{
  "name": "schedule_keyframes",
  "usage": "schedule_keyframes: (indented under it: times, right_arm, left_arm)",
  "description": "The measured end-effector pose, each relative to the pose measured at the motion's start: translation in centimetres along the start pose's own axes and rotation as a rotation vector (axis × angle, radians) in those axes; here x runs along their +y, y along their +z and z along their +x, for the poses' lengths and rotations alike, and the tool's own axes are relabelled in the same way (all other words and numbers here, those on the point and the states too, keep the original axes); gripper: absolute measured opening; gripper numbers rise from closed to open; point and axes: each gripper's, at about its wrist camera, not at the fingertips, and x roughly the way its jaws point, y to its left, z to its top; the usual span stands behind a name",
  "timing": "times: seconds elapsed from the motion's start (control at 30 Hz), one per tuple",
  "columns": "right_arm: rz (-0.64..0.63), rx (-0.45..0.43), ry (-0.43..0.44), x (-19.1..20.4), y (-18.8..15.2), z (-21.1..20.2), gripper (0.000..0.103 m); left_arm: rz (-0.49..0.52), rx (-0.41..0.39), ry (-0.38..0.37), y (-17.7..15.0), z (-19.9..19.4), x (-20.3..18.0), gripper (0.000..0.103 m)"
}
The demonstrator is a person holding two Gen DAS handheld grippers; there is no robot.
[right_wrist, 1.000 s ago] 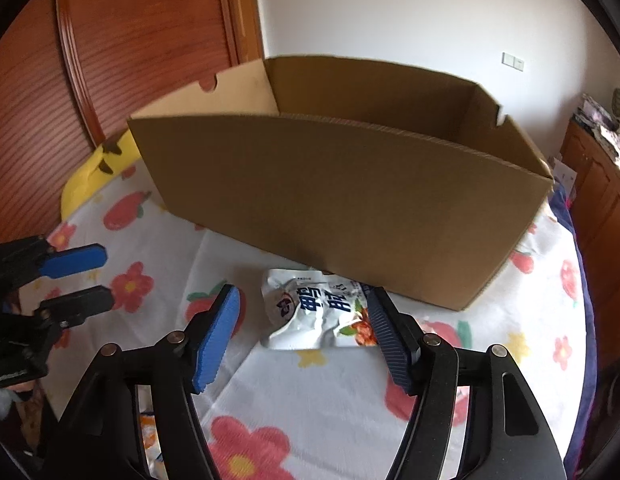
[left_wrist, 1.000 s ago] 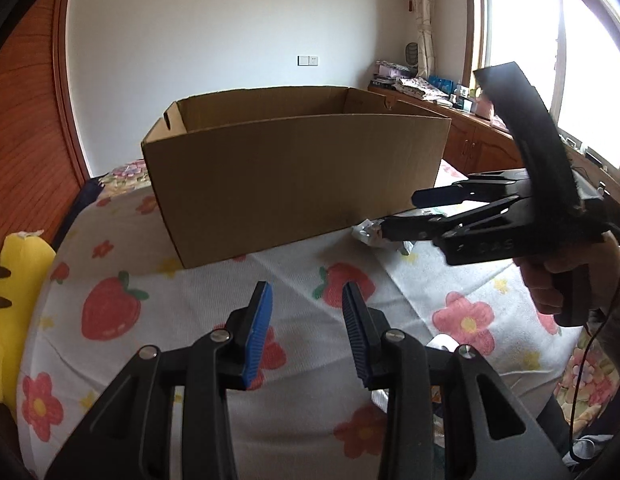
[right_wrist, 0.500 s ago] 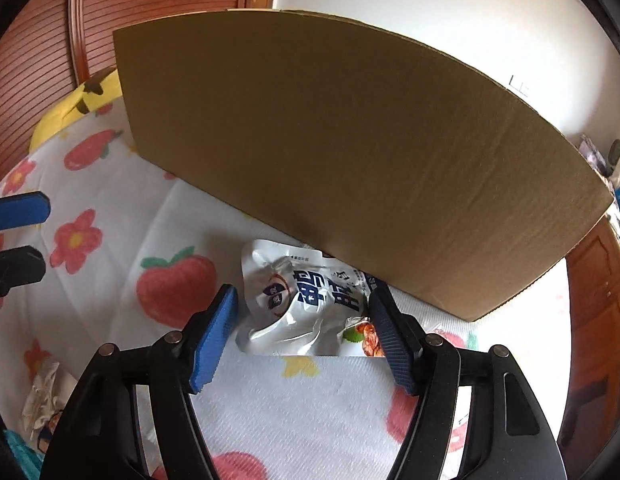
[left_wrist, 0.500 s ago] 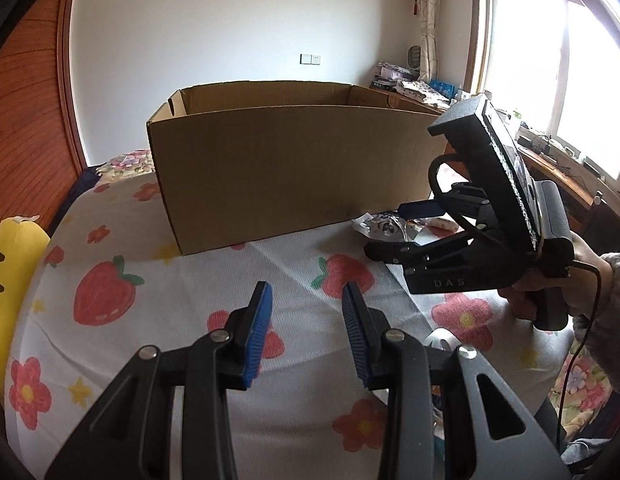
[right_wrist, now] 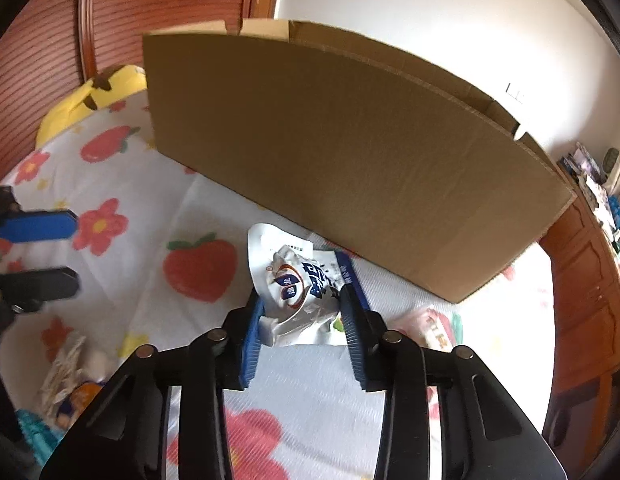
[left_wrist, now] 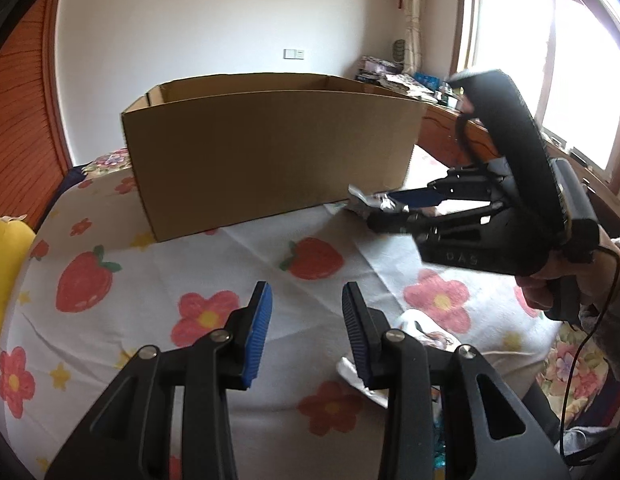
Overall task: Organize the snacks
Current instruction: 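Close the right tool on the white pouch with blue lettering, then grasp the orange-and-white pouch with the left tool while the right tool holds its pouch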
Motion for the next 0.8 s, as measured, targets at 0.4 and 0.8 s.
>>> schedule_keyframes:
  times: [0.4,0.8]
  right_arm:
    - [0.091,-0.081,0.030,-0.9,-1.8,-4.4,0.021]
    - [0.144,-0.123,0.028,-2.5,-4.3,-8.5,0.021]
  left_arm:
    - [0.121,0.099,-0.131,-0.7,0.4,-3.4,0.043]
    - [0.259,0.214,-0.104,-2.1,1.2,-6.2,0.046]
